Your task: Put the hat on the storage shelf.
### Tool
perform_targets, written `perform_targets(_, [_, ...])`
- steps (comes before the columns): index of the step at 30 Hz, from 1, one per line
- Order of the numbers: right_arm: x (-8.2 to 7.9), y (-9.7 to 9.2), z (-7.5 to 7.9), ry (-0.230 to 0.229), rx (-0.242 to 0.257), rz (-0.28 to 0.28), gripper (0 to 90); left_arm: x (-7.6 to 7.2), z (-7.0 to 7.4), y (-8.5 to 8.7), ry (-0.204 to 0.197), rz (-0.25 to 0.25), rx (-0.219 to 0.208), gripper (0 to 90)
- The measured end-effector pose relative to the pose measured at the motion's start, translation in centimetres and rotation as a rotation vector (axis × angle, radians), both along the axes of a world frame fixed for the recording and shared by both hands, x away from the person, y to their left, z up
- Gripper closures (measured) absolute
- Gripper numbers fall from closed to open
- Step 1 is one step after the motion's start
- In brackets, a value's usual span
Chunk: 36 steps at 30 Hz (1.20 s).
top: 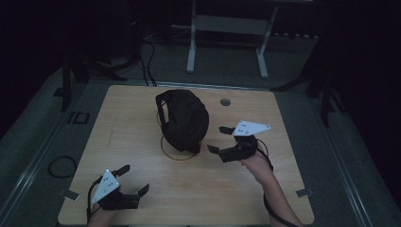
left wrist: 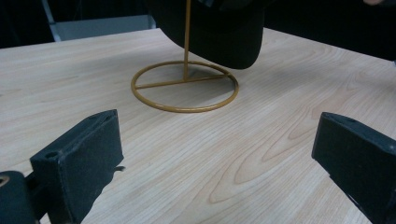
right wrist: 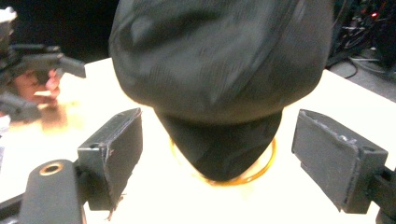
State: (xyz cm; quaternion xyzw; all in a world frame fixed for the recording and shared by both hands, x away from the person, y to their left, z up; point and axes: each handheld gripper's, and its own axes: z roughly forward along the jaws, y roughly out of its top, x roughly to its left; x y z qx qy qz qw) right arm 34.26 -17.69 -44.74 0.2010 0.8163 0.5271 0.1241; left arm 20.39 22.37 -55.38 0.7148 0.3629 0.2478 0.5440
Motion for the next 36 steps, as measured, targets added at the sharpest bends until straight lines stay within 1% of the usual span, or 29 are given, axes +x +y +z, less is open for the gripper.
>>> perform_targets(5, [-0.8,-0.7,-1.9,0.021,0.026,0.034,13.8,0.1,-0.2,-0.2,0.007,-0.008,0.007,2.2])
perform_targets(7, [-1.1,-1.1,-2.7,0.030,0.035,0.036,13.7,0.1,-0.2,-0.2,0.009,-0.010,0.007,2.2])
perform_targets(8, [-1.1,-1.1,-2.7,0.030,0.035,0.036,13.7,0.1,-0.2,-0.2,0.009,-0.010,0.007,2.2])
perform_targets(9, [-1.2,-1.2,-3.1,0.038,0.041,0.038,13.7,0.1,-0.3,-0.3,0.012,-0.014,0.008,2.2])
perform_targets(10, [-1.4,-1.5,-4.1,0.046,0.025,0.039,13.5,0.1,-0.3,-0.3,0.015,-0.017,0.011,2.2])
perform_targets(11, [-1.4,-1.5,-4.1,0.046,0.025,0.039,13.5,0.1,-0.3,-0.3,0.015,-0.017,0.011,2.2])
perform_targets(12, [-1.6,-1.8,-4.9,0.060,0.015,0.042,13.5,0.2,-0.4,-0.3,0.016,-0.020,0.010,2.2])
perform_targets(13, [-1.6,-1.8,-4.9,0.060,0.015,0.042,13.5,0.2,-0.4,-0.3,0.019,-0.020,0.009,2.2])
perform_targets(14, [-1.8,-2.1,-5.6,0.070,0.004,0.044,13.5,0.2,-0.4,-0.3,0.022,-0.021,0.011,2.2])
perform_targets(15, [-1.8,-2.1,-5.6,0.070,0.004,0.044,13.5,0.2,-0.4,-0.3,0.022,-0.021,0.011,2.2])
perform_targets(16, [-1.9,-2.3,-6.4,0.079,-0.006,0.051,13.6,0.2,-0.4,-0.3,0.023,-0.026,0.007,2.2])
perform_targets(17, [-1.9,-2.3,-6.4,0.079,-0.006,0.051,13.6,0.2,-0.4,-0.3,0.023,-0.026,0.007,2.2])
perform_targets(18, [-2.1,-2.5,-7.1,0.082,-0.016,0.052,13.6,0.2,-0.5,-0.4,0.025,-0.039,0.007,2.2])
perform_targets(19, [-2.1,-2.5,-7.1,0.082,-0.016,0.052,13.6,0.2,-0.5,-0.4,0.025,-0.039,0.007,2.3])
perform_targets(20, [-2.3,-2.8,-7.8,0.090,-0.029,0.054,13.6,0.1,-0.5,-0.4,0.025,-0.043,0.009,3.3])
perform_targets(21, [-2.3,-2.8,-7.8,0.090,-0.029,0.054,13.6,0.1,-0.5,-0.4,0.025,-0.043,0.009,4.1])
perform_targets(22, [-2.5,-3.1,-8.3,0.093,-0.036,0.051,13.6,0.1,-0.5,-0.4,0.022,-0.043,0.011,4.1])
perform_targets(23, [-2.5,-3.1,-8.3,0.093,-0.036,0.051,13.6,0.1,-0.5,-0.4,0.022,-0.043,0.011,4.1])
perform_targets(24, [-2.7,-3.5,-8.9,0.105,-0.049,0.049,13.6,0.1,-0.5,-0.4,0.019,-0.041,0.008,4.1])
perform_targets(27, [-2.9,-3.9,-9.3,0.111,-0.044,0.039,13.6,0.1,-0.5,-0.3,0.020,-0.038,0.003,4.1])
perform_targets(28, [-3.1,-4.4,-9.6,0.110,-0.055,0.031,13.6,0.1,-0.5,-0.3,0.022,-0.036,0.005,4.1])
perform_targets(31, [-3.4,-4.8,-9.9,0.110,-0.069,0.020,13.7,0.1,-0.5,-0.3,0.024,-0.037,0.007,4.1])
perform_targets(33, [-3.5,-5.4,-10.1,0.115,-0.064,0.011,13.7,0.1,-0.5,-0.3,0.024,-0.037,0.005,4.1])
perform_targets(34, [-3.7,-6.0,-10.1,0.108,-0.066,0.002,13.9,0.1,-0.5,-0.3,0.025,-0.038,0.007,4.1])
perform_targets(35, [-3.7,-6.0,-10.1,0.108,-0.066,0.002,13.9,0.1,-0.5,-0.3,0.025,-0.038,0.007,4.0])
perform_targets(36, [-3.9,-6.5,-10.1,0.104,-0.063,-0.010,13.9,0.1,-0.5,-0.3,0.027,-0.038,0.004,4.0])
